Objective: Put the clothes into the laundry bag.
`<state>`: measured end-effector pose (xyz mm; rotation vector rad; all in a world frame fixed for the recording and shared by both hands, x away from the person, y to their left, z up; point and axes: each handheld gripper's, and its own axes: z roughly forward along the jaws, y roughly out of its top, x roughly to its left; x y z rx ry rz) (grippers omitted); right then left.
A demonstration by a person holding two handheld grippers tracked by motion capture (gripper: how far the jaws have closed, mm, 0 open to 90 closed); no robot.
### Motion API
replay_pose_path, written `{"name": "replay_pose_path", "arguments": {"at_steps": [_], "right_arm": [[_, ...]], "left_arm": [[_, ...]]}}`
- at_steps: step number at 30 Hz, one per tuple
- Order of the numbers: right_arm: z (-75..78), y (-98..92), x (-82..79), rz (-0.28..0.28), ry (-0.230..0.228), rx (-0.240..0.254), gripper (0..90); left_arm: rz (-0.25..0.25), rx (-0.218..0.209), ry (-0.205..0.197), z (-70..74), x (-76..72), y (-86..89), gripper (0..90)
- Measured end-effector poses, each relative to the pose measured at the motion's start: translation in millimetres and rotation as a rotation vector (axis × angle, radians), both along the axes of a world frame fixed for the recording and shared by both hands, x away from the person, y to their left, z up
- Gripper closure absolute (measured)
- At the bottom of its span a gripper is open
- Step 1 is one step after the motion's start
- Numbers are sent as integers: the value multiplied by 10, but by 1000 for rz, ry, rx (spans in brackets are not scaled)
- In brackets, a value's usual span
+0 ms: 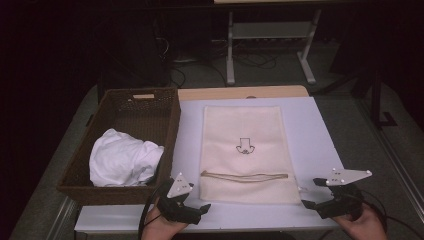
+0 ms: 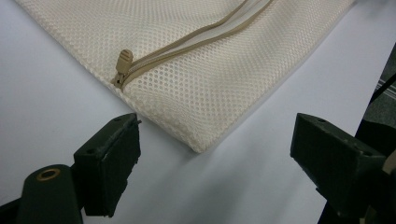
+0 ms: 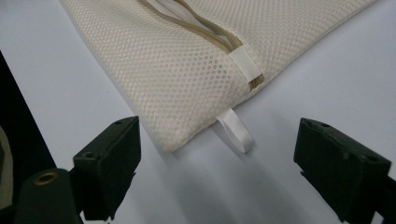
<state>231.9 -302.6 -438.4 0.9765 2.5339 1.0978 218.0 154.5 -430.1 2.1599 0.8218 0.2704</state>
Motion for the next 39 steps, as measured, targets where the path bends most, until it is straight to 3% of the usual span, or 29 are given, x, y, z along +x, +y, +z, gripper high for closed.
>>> {"name": "replay_pose_path", "arguments": {"at_steps": [9,20,27,29,33,39], "right_arm": [[19,54,64,19,-2,15,141],[232,230,195,70,-26,18,141],[404,462,378,136,-36,35,142],[501,624,447,180,-43,56,148],[593,839,591,228,-42,41,165],[602,1058,787,278,-31,9,218]], "left_arm": [[1,0,1,4,-18,5,154],[-10,9,-7,11,-40,-44,154],[-12,10,-6,10,-41,-43,154],[-6,3,-4,12,-44,-32,154],[-6,4,-7,14,-39,-17,154],[-6,0,-5,17,-34,-15,154]]}}
